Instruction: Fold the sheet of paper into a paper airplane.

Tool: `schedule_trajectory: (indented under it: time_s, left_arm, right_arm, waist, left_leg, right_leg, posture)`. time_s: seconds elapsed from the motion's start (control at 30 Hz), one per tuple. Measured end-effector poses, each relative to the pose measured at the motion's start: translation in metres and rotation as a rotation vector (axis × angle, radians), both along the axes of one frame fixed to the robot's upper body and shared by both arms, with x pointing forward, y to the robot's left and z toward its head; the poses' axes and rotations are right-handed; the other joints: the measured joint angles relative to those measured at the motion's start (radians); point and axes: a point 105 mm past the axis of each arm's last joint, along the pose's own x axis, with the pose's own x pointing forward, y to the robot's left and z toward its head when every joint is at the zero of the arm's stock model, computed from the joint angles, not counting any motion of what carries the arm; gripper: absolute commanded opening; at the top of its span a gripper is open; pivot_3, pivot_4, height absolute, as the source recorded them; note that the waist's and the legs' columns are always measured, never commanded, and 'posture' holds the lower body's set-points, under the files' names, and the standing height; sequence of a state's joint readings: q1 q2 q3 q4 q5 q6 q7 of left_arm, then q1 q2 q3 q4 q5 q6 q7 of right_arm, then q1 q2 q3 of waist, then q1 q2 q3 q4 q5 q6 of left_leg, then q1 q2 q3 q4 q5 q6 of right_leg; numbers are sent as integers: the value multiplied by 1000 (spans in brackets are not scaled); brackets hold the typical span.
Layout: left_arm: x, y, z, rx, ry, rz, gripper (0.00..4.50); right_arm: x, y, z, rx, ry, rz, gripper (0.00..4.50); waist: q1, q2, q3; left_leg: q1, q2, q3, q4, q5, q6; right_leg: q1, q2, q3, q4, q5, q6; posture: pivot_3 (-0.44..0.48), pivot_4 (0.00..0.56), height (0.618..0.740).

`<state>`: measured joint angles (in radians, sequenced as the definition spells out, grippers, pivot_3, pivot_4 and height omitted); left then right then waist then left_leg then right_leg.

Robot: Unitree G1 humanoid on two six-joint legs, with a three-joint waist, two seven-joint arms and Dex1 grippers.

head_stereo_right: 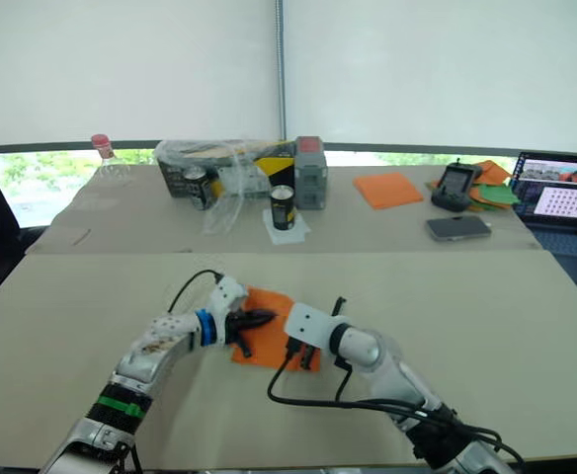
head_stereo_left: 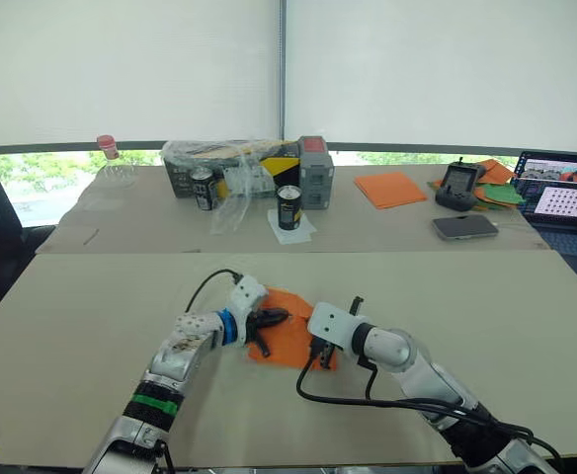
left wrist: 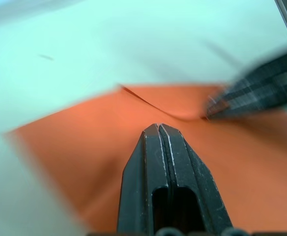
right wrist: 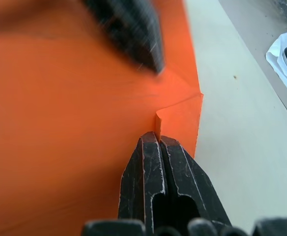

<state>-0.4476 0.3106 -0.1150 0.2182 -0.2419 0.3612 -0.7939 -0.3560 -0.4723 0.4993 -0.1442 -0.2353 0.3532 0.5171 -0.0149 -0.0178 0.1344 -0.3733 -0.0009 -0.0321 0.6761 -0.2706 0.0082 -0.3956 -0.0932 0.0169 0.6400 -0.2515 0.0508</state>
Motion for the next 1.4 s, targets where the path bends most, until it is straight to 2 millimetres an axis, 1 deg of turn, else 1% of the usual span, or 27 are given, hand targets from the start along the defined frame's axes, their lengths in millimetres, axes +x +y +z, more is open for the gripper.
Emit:
schedule_trajectory:
  time_s: [0.07, 0.17, 0.27, 0.47, 0.67, 0.77, 0.83, 0.93, 0.97, 1.07, 1.1, 1.2, 1.23, 1.27, 1.4]
  left_arm:
    - [4, -6, 10, -20, -20, -7, 0]
    - [6, -19, 13, -30, -26, -29, 0]
    - [6, -29, 4, -14, 0, -47, 0]
    - [11, -35, -15, 96, 21, -50, 0]
    - [13, -44, -17, 181, -41, -101, 0]
    - [11, -49, -18, 184, -40, -112, 0]
    - [11, -49, -18, 188, -42, -115, 0]
    - [11, -50, -18, 190, -45, -118, 0]
    - [11, -49, -18, 192, -46, -118, 0]
    - [11, -49, -18, 195, -49, -119, 0]
    - [11, -48, -18, 197, -50, -118, 0]
    - [11, -47, -18, 201, -53, -116, 0]
    - [11, -47, -18, 202, -54, -117, 0]
    - [11, -47, -18, 201, -55, -118, 0]
    - [10, -47, -18, 199, -57, -118, 0]
  right_arm:
    - [0, 0, -1, -3, -3, -7, 39]
    - [0, 1, -1, 2, -5, -10, 39]
    - [-1, 3, -1, 9, -6, -11, 39]
    - [-1, 1, -2, 3, -11, -20, 39]
    - [-3, -3, -2, -6, -21, -31, 39]
    - [-3, -5, -1, -3, -25, -42, 894]
    - [-3, -8, 2, 5, -25, -58, 1590]
    - [-12, -17, 7, -2, -19, -55, 2659]
    - [-15, -19, 9, 4, -9, -55, 2912]
    - [-26, -23, 12, 51, 55, -42, 2912]
    - [-29, -24, 17, 82, 65, -40, 2912]
    - [-24, -32, 39, 158, 27, -74, 2912]
    - [-21, -36, 43, 161, 21, -89, 2912]
    - [-19, -40, 44, 167, 23, -109, 2671]
    - [-11, -45, 39, 246, 69, -200, 1392]
  waist:
    - [2, 0, 0]
    - [1, 0, 0]
    - [-2, 0, 0]
    - [0, -1, 0]
    - [4, -1, 0]
    - [6, -1, 0]
    - [7, -1, 0]
    - [10, -1, 0]
    - [9, -1, 0]
    - [9, -1, 0]
    - [8, -1, 0]
    - [6, -1, 0]
    - [5, -1, 0]
    - [4, -1, 0]
    - [4, -1, 0]
  left_leg:
    - [1, 0, 0, 0, 0, 0]
    - [3, 0, 1, 0, 0, 0]
    - [3, 0, 0, -1, -1, 1]
    - [3, 0, 1, -1, -1, 1]
    - [3, -1, 1, -1, -1, 1]
    - [3, -1, 1, -1, -1, 1]
    - [3, -1, 1, -1, -1, 2]
    - [3, -1, 1, -1, -2, 3]
    - [3, -1, 0, -1, -2, 3]
    - [2, -1, 0, -1, -2, 3]
    - [2, -1, 0, -1, -2, 3]
    - [2, -1, -3, -1, -2, 3]
    - [2, -1, -3, -1, -2, 3]
    - [2, -1, -4, -1, -2, 3]
    - [2, -1, -4, -1, -2, 3]
  right_leg:
    - [2, 0, 0, -1, 0, 0]
    - [4, 0, 0, -2, 0, 0]
    - [4, 1, 0, -2, 0, 0]
    - [5, 0, 0, -4, 0, 0]
    - [8, 0, -1, -8, 0, 0]
    - [8, 0, -1, -8, 0, 0]
    - [9, 0, -1, -9, 0, 0]
    - [9, 0, -1, -9, 0, 1]
    - [9, 0, 0, -10, 0, 1]
    - [8, 0, 0, -10, 0, 1]
    - [8, 0, 0, -10, 0, 1]
    - [8, 0, 0, -9, 0, 1]
    - [8, 0, 0, -9, 0, 1]
    - [8, 0, 0, -9, 0, 1]
    - [8, 0, 0, -9, 0, 1]
  posture:
    - [0, 150, 740]
    - [0, 150, 740]
    - [0, 150, 740]
    - [0, 150, 740]
    - [0, 150, 740]
    - [0, 150, 740]
    - [0, 150, 740]
    - [0, 150, 740]
    - [0, 150, 740]
    - [0, 150, 740]
    - [0, 150, 740]
    - [0, 150, 740]
    - [0, 150, 740]
    - [0, 150, 740]
    - [0, 150, 740]
